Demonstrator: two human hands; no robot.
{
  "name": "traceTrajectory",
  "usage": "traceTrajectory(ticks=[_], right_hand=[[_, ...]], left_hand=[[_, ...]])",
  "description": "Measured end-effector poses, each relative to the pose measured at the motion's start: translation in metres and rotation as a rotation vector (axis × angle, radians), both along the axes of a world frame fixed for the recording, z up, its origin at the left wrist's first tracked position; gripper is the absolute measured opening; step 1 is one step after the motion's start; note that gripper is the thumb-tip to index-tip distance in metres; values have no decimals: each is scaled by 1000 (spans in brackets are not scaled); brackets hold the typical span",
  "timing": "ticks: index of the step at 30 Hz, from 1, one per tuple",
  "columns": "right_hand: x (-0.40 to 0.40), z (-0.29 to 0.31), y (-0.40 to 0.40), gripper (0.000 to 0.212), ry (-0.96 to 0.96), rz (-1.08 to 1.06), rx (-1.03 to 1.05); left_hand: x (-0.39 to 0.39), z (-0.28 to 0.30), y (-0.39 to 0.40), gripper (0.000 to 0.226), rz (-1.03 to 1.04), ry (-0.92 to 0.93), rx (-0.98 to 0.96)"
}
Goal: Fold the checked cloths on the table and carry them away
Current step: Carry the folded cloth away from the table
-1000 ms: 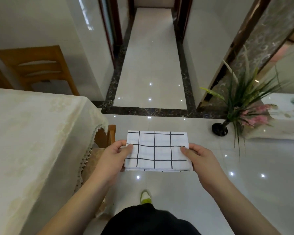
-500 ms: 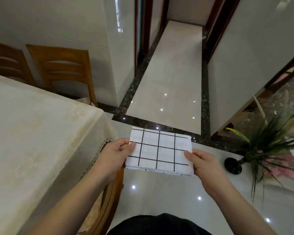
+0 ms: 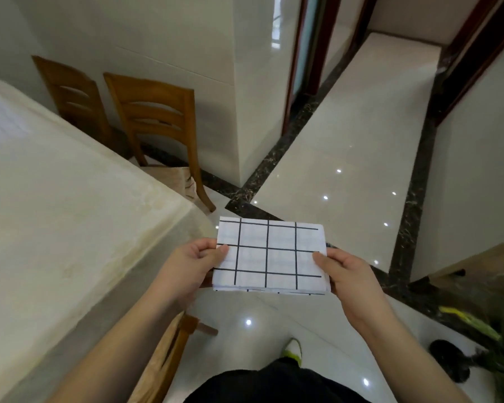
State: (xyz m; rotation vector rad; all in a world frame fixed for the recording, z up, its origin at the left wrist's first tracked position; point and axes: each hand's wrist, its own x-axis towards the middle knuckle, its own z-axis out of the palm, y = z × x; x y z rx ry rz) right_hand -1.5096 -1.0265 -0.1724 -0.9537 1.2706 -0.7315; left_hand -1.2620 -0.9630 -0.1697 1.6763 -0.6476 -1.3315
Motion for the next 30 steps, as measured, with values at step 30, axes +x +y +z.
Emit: traceTrajectory(ticks=[30], right_hand=[[200,-33,-215,18,122,760,21]], left_hand=[[103,-35,-70,15,793,30,-42]])
